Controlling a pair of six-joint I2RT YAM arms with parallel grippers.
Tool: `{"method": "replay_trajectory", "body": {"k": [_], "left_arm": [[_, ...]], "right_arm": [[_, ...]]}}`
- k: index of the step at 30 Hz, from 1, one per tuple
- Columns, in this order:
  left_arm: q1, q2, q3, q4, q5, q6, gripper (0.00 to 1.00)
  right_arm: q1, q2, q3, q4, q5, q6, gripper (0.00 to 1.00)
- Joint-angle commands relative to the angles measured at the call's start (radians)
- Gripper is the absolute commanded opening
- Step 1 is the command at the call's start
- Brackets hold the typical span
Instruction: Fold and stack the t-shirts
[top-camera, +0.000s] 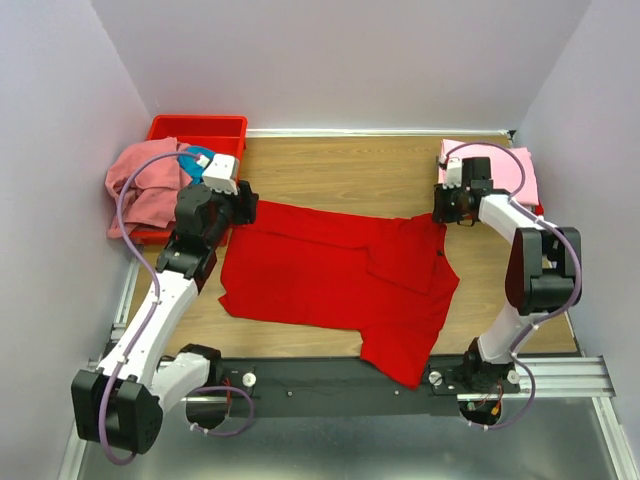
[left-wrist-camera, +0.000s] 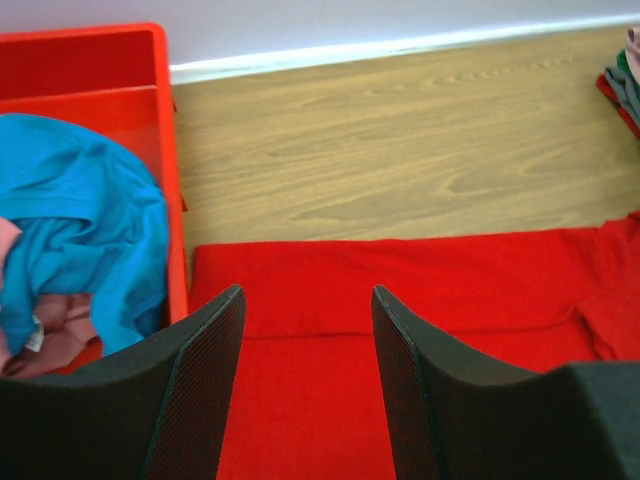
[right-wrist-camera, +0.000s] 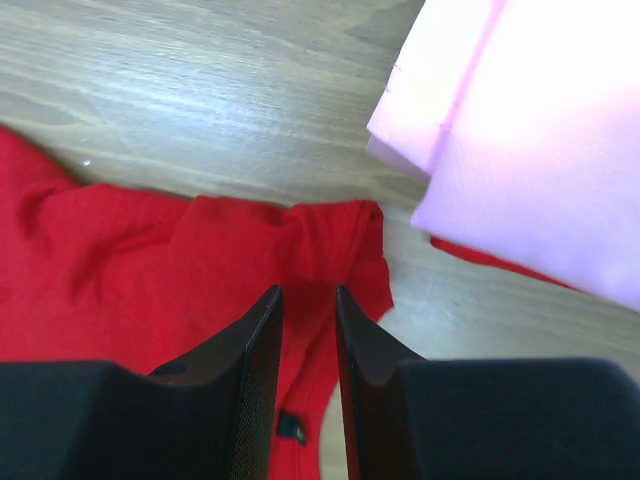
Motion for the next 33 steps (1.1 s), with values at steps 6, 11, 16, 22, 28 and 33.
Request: {"method": "replay_trajectory", "body": {"k": [6,11,16,22,28,33], "left_arm": [[-0.01,0.087,0.022,0.011,0.125,-0.018,0.59],[-0.014,0.118,0.028,0.008,0.136,-0.019,0.59],[-0.019,0.124,0.025,0.01,0.136,-0.018,0.59],[-0.025,0.159,0.031,0.01,0.153,-0.022,0.59],[-0.04,0.283,0.067,0.01,0.182,-0.064,0.53],[-0.062,0.443,0.158,-0.036,0.136,-0.107,0.4]], "right_arm": [[-0.006,0.081,0.029,0.084,0.047,0.071,0.29],[-0.032,0.081,0.006,0.097,0.055,0.079,0.28],[-0.044,0.101,0.003,0.106,0.046,0.093,0.31],[-0.046,0.13,0.004,0.107,-0.026,0.108,0.31],[-0.053,0.09,-0.019,0.107,-0.057,0.114,0.01],[-0.086,-0.006,-0.071,0.106,-0.046,0.121,0.0]]}}
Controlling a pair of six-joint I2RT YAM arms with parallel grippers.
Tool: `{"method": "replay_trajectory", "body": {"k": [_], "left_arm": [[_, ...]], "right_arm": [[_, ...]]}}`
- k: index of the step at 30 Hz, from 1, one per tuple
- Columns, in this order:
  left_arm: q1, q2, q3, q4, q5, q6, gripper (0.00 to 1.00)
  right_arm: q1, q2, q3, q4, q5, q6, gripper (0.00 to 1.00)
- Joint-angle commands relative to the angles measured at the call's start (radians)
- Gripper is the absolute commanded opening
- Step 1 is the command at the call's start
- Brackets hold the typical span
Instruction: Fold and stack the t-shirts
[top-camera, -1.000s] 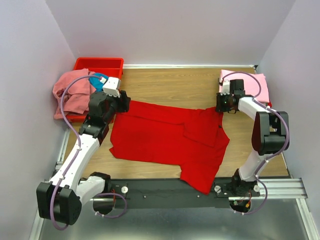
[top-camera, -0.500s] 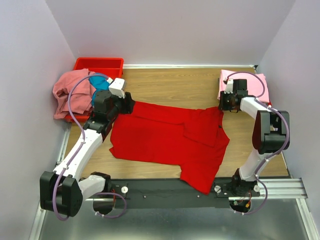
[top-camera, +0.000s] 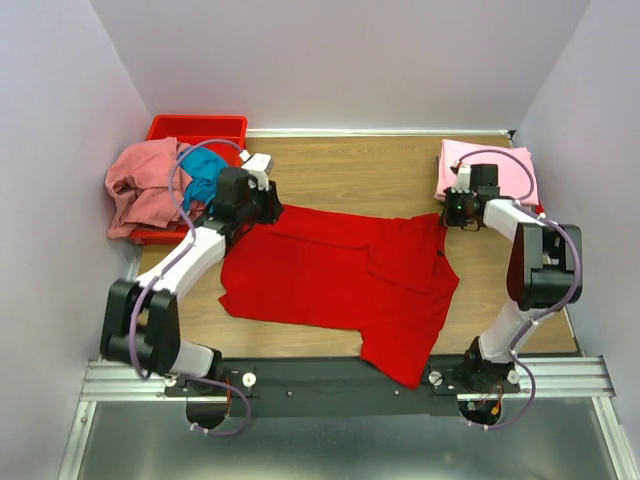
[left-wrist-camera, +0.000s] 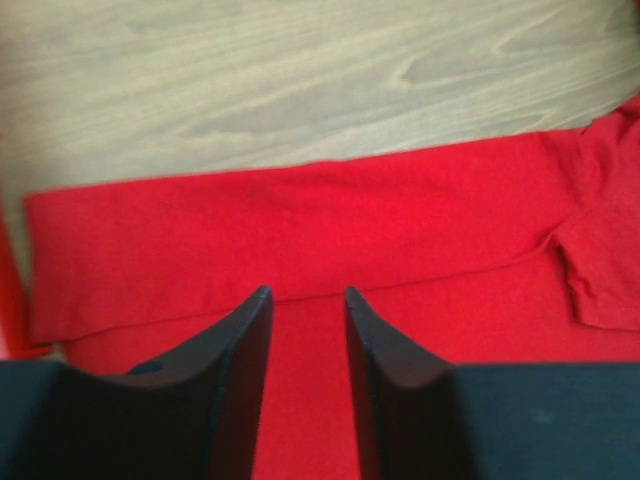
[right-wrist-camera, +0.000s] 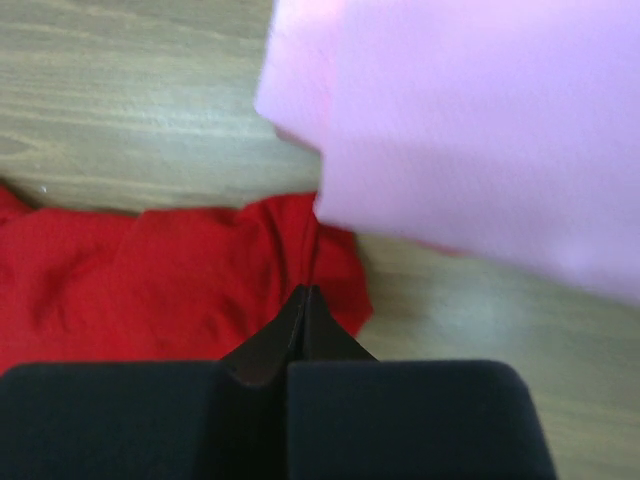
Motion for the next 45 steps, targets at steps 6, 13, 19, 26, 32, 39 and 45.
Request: {"method": "replay_trajectory", "body": {"k": [6,13,19,26,32,39,45], "left_arm": [[-0.034,0.278,0.186,-0.103,-0.084,-0.074,0.32],[-0.045,0.353,0.231,-0.108,-0.07,-0.056,0.32],[-0.045,0.358,0.222,-0.102,-0.067,-0.026,0.4],[-0.045,0.411,0.251,-0.11,-0.073,-0.014,0.41],[-0.045,0.474,0.289,-0.122,-0.088,-0.011,0.41],[-0.045,0.523,0.317,-0.154,-0.134,-0.02,0.4],[-0.045,0.553,0.335,-0.179,-0.151,-0.028,0.38]], "right_arm": [[-0.064,-0.198,-0.106,-0.004,-0.025,0.01,0.0],[-0.066,-0.136,-0.067,-0.008,-0.153,0.034,0.27],[-0.066,0.018,0.035,-0.005,-0.218,0.079,0.38],[-0.066,0.071,0.053,0.004,-0.247,0.077,0.39],[-0.066,0.073,0.05,0.005,-0.24,0.086,0.17],[-0.075,-0.071,-0.049,0.001,-0.137,0.105,0.01],[-0.087,-0.218,-0.132,-0.042,-0.096,0.123,0.0]]}}
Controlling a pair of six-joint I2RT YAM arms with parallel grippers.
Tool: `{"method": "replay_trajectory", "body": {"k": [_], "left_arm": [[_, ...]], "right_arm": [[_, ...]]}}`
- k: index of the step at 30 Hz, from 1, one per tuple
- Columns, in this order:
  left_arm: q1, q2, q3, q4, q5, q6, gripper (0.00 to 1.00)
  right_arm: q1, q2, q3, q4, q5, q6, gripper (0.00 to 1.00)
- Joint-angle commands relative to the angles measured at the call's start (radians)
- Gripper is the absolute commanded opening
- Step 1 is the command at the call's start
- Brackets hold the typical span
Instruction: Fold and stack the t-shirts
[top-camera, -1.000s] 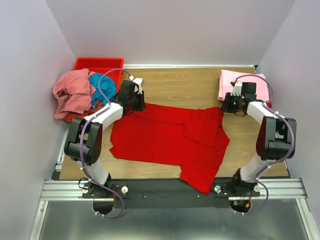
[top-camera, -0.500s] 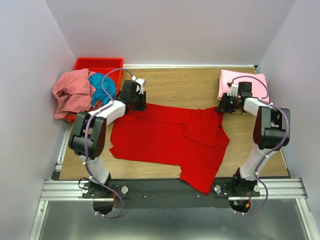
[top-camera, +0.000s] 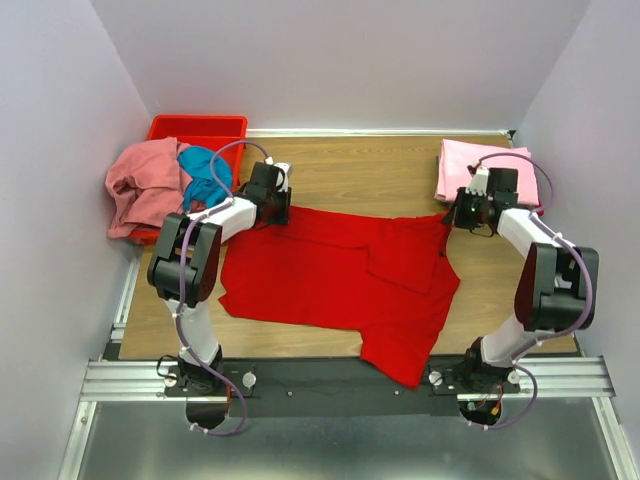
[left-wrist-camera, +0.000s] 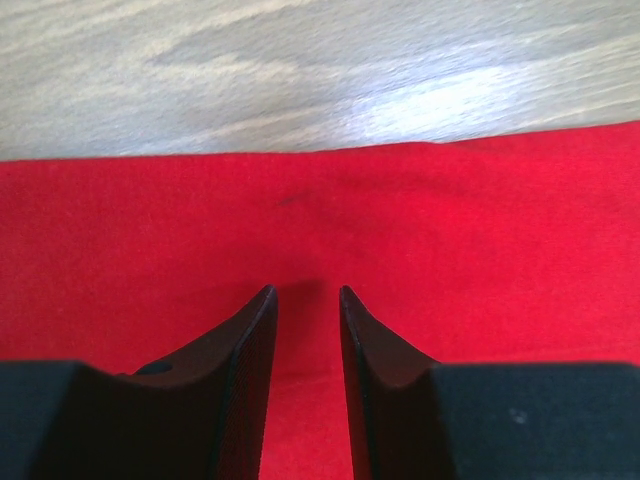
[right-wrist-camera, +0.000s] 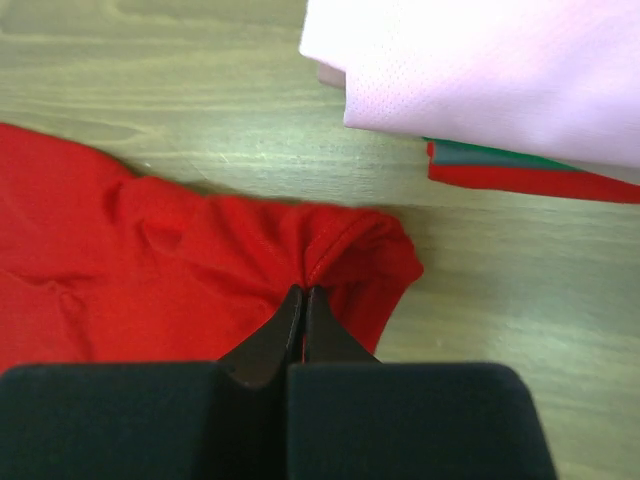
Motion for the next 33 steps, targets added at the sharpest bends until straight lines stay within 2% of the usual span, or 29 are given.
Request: {"method": "replay_trajectory", "body": {"k": [1,8,11,18,33], "left_arm": [[-0.006,0.031,0.036,-0.033,-0.037,-0.004,0.38],[-0.006,0.034,0.039,-0.035,-0.04,-0.004,0.38],[-0.006,0.035,0.041,-0.036,-0.04,-0.002,0.38],[-0.006,0.037,0.047,-0.039,-0.04,0.001,0.38],[-0.006,0.048,0.061,-0.046,-0.043,0.007,0.38]], "right_arm": [[-0.013,-0.092,-0.05,-0.036,0.062,0.03,0.0],[-0.015,-0.069,-0.098,-0.075,0.151,0.128,0.0],[-0.018,-0.049,-0.096,-0.131,0.139,0.131,0.0],[-0.028,-0.121,-0.104,-0.134,0.168,0.125,0.0],[-0.03,-0.076,-0.095,-0.229,0.018,0.062,0.0]]}}
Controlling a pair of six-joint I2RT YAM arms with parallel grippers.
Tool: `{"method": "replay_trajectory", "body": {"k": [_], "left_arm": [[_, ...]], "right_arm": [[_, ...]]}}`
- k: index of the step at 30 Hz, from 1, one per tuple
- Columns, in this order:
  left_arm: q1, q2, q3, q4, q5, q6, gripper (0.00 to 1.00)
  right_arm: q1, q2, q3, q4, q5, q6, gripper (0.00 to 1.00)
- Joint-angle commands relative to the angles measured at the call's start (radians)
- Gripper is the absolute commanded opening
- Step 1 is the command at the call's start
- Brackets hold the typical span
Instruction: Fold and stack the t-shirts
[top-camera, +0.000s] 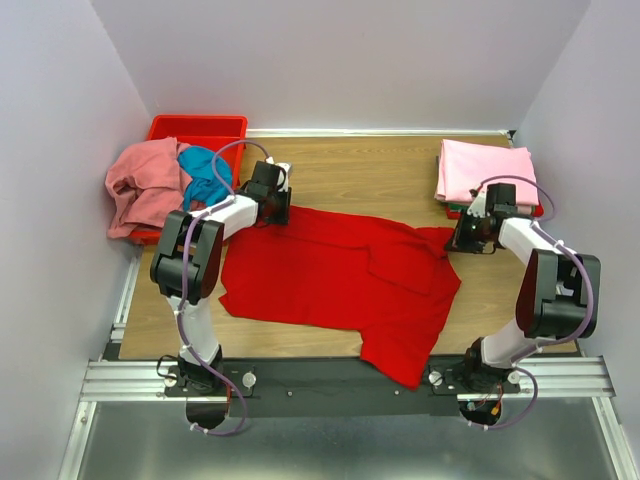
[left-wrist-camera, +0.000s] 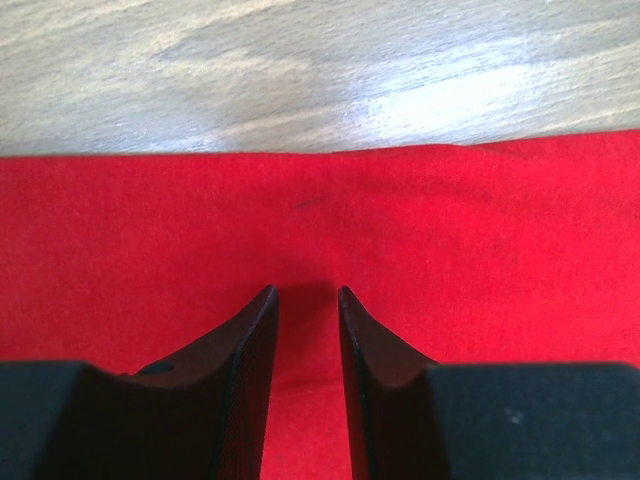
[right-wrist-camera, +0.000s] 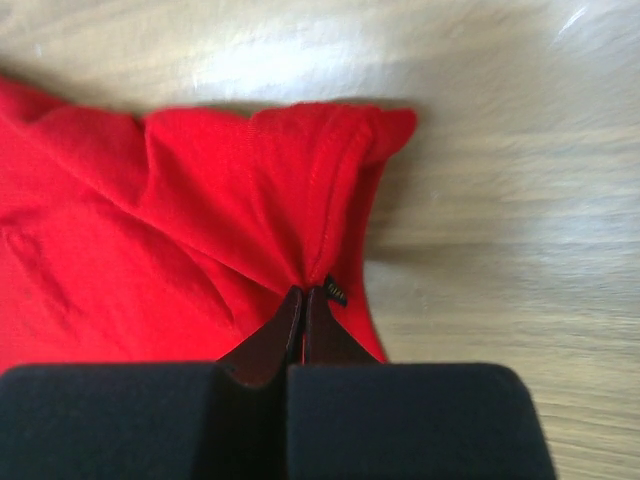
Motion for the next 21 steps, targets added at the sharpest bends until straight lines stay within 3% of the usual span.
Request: {"method": "replay_trajectory", "body": {"k": [1,9,15,21], "left_arm": [[-0.006,0.01,0.024,-0.01,-0.024,0.008,0.38],[-0.006,0.009,0.027,-0.014,-0.029,0.009,0.38],[-0.006,-0.005,0.026,-0.012,-0.032,0.012,0.38],[-0.005,-0.04,0.024,-0.009,-0.04,0.017,0.39]], "right_arm": [[-0.007,0.019,0.019,-0.085,-0.089,-0.037,0.0],[-0.007,-0.082,0.073,-0.096,-0.119,-0.032,0.0],[-0.009,-0.045,0.088,-0.09,0.018,-0.032,0.0],[-0.011,-0.002,0.056,-0.092,0.07,-0.073,0.12]]}}
